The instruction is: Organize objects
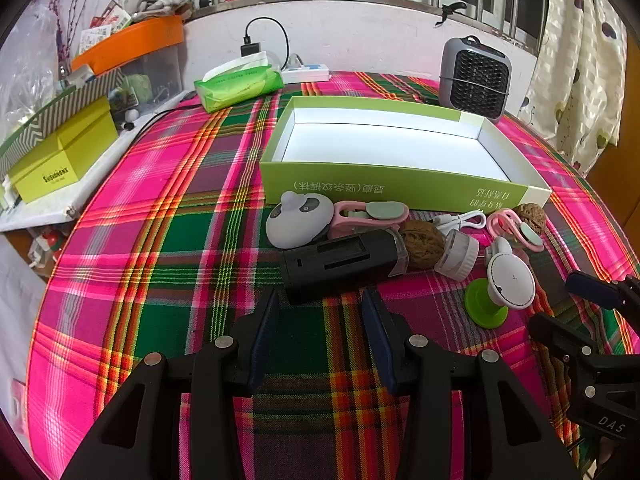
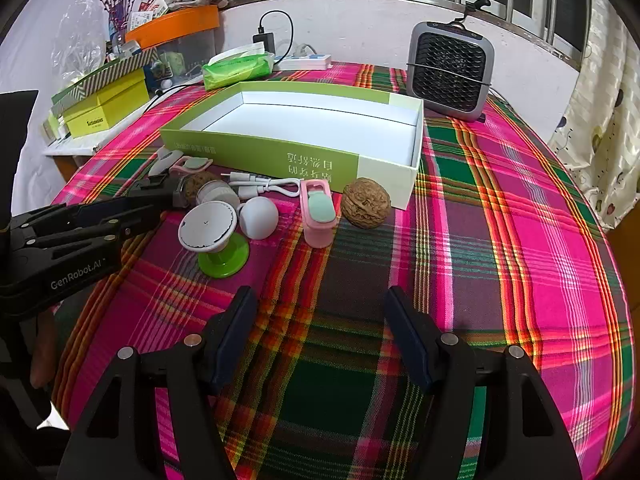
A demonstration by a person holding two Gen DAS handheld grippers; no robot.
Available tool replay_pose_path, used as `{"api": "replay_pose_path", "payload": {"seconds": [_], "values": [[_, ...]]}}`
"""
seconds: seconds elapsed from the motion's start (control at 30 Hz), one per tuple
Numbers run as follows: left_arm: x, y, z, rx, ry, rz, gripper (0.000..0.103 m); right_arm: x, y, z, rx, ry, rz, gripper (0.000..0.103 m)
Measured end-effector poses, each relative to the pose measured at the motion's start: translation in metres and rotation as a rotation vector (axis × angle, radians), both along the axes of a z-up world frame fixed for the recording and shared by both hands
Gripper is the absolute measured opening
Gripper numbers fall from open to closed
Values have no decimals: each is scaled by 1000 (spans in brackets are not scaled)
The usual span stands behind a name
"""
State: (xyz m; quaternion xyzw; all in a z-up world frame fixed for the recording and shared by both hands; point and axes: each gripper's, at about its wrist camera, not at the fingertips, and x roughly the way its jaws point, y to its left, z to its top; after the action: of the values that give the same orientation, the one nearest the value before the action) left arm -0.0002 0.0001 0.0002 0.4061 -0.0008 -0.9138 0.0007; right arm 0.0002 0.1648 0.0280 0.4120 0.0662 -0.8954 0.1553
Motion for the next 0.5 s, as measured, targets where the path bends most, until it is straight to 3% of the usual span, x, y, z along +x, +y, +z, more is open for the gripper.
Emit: {"api": "replay_pose_path", "payload": {"seconds": [0.5], "values": [[0,0,0,-2,0,1,42,2,0,1,0,0,-1,67]]}}
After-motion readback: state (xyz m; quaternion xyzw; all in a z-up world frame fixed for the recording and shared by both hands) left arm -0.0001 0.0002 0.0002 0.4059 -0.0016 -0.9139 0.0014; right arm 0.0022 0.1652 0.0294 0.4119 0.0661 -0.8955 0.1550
